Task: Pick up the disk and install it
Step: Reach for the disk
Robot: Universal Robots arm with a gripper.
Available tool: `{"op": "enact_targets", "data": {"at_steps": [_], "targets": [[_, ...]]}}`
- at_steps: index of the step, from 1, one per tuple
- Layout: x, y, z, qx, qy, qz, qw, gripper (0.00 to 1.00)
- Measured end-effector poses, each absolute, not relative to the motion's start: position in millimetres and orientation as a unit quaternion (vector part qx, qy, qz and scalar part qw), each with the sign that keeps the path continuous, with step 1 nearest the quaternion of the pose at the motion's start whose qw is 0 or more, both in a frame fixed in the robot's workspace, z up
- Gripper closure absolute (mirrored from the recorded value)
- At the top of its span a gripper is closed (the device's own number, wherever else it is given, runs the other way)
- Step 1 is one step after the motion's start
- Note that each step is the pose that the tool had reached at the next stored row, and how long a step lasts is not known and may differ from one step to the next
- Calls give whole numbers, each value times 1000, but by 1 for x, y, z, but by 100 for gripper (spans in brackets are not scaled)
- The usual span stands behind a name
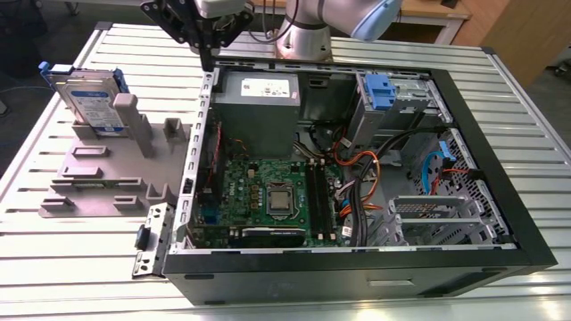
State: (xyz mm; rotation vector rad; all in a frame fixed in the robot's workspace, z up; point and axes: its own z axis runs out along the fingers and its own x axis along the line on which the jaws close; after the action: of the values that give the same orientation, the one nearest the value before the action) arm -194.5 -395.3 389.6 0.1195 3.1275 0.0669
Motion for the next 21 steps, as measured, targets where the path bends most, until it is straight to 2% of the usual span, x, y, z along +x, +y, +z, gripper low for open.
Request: {"op": "enact_targets", "data": {"at_steps": [21], "targets": [[-209, -389, 388, 38, 999, 21, 6, 89]]}}
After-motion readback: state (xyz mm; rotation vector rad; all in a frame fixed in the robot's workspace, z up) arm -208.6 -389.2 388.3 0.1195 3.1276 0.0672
